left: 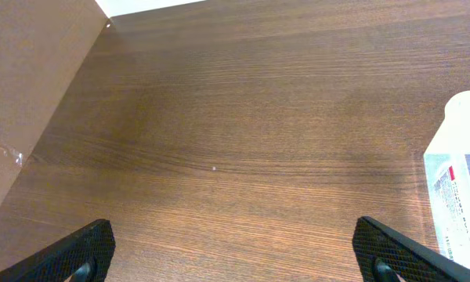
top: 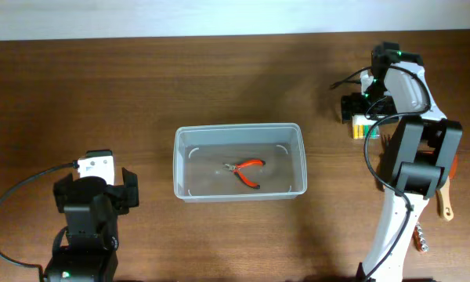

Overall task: Pack container
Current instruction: 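Lower the right gripper and close it on the clear hanging box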

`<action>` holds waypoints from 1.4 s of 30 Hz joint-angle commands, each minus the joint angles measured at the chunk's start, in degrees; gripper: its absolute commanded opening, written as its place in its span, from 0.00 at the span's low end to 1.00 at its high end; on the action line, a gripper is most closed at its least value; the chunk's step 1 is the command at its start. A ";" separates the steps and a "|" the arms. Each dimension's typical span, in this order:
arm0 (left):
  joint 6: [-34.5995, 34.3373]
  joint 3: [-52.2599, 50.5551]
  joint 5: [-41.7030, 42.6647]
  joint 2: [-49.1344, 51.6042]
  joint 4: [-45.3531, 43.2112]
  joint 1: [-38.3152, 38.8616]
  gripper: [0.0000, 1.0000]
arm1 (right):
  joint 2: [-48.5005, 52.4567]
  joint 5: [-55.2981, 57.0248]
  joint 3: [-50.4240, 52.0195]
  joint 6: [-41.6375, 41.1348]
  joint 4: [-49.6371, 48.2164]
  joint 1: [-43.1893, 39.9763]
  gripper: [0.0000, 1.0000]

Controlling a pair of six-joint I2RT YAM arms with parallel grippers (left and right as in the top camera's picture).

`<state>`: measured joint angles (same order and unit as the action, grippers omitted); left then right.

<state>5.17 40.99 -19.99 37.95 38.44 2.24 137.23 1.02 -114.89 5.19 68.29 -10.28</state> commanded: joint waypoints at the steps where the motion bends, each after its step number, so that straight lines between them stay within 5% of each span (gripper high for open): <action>1: 0.94 1.20 -0.39 -0.02 0.07 0.24 0.99 | 1.18 -0.35 0.26 0.31 0.02 -0.31 0.96; 17: 0.92 1.20 -0.39 -0.02 0.07 0.24 0.99 | 1.18 -0.33 0.26 0.33 -0.24 -0.31 0.96; 42: 0.94 1.20 -0.39 -0.02 0.09 0.24 0.99 | 1.14 -0.33 -4.42 0.28 2.29 -0.28 0.68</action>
<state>5.19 40.99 -19.99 37.95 38.44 2.24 137.97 1.04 -116.44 5.17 70.22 -10.31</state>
